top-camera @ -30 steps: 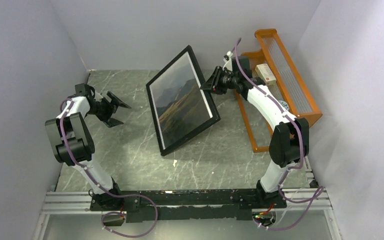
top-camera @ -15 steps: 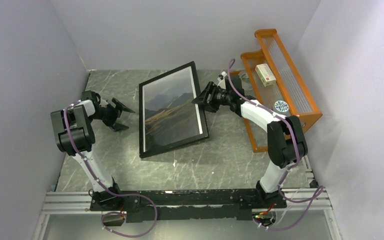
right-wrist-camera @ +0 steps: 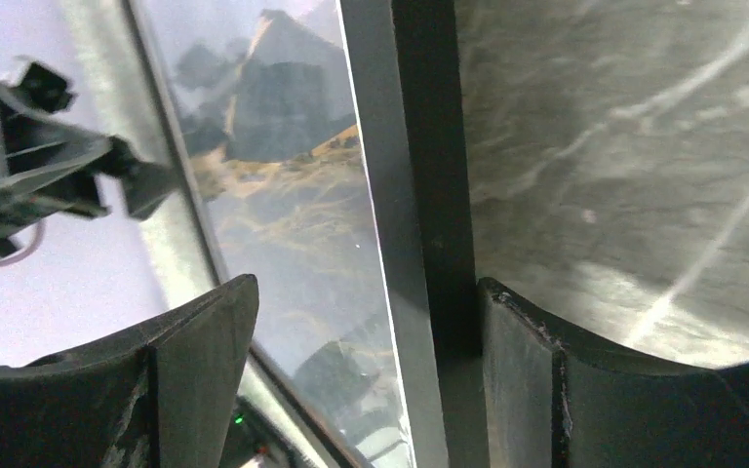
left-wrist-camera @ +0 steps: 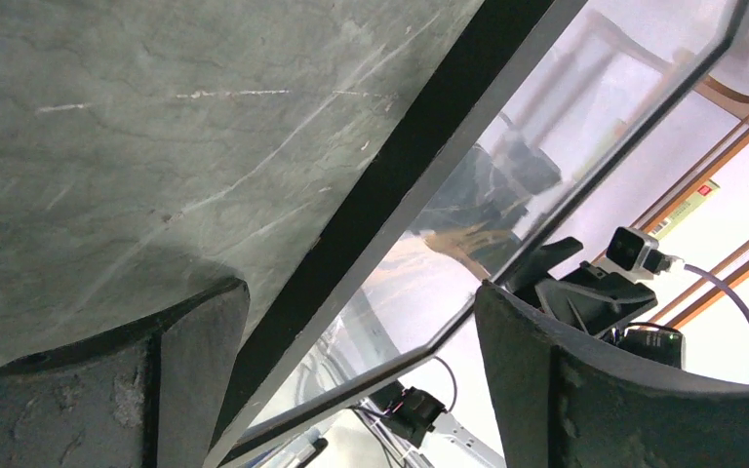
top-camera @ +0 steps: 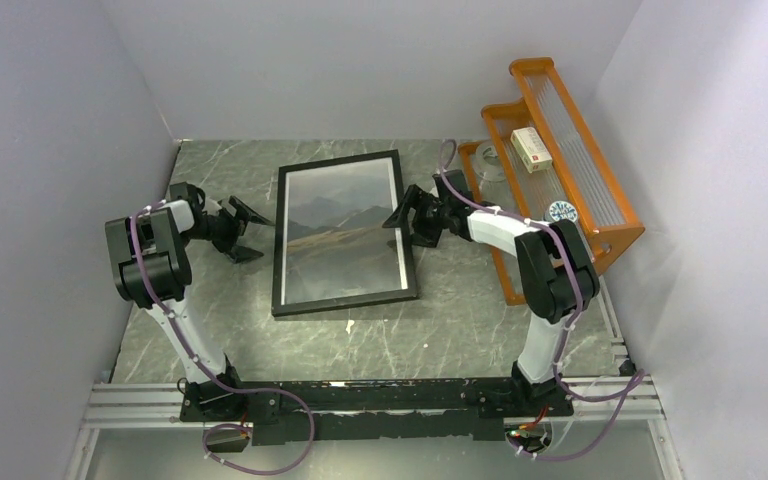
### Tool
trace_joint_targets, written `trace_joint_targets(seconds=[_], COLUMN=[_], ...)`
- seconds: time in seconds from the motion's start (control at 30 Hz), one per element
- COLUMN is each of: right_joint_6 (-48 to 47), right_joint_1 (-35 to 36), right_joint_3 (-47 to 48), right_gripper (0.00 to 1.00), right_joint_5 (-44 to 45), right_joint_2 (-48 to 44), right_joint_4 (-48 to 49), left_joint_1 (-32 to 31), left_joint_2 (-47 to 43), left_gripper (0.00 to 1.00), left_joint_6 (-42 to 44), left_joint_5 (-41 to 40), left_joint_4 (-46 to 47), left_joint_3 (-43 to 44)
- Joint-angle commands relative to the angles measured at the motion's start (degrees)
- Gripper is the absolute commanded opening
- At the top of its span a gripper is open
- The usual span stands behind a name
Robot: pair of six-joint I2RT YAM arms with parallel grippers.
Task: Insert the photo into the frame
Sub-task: Turn over the photo frame at the center of the board, then reset both arms
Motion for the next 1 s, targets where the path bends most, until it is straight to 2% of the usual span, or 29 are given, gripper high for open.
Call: trace_joint_targets(seconds=[0.0, 0.27, 0.43, 0.7, 0.87, 0.97], right_joint_6=[-5.00, -8.27, -9.89, -13.17, -15.02, -16.18], right_joint_1=[1.51, 3.49, 5.13, 6.92, 7.15, 7.13], right_joint_3=[5.36, 7.38, 8.66, 6.96, 4.32, 2.78], right_gripper=[0.84, 0.86, 0.85, 0.83, 0.83, 0.83], right_joint_5=[9.40, 22.31, 31.51, 44.30, 53.16, 58.77], right_joint_2=[0.05, -0.35, -4.25, -21.66, -36.89, -46.09], right_joint_4=[-7.30, -16.82, -22.60, -30.47, -33.37, -33.85], left_joint_1=[-0.89, -1.14, -2.05, -8.24, -10.73, -11.25], left_joint_2=[1.59, -1.18, -6.01, -20.99, -32.63, -40.22], left_gripper=[0.93, 0.92, 0.92, 0.93, 0.93, 0.94], left_joint_6=[3.71, 6.06, 7.61, 13.48, 14.95, 15.47], left_joint_5=[-6.06, -10.41, -15.80, -24.09, -26.17, -30.14], left_joint_4=[-2.86, -7.01, -9.66, -15.38, -15.15, -16.38], left_joint_3=[0.07, 2.12, 3.60, 8.72, 6.93, 5.68])
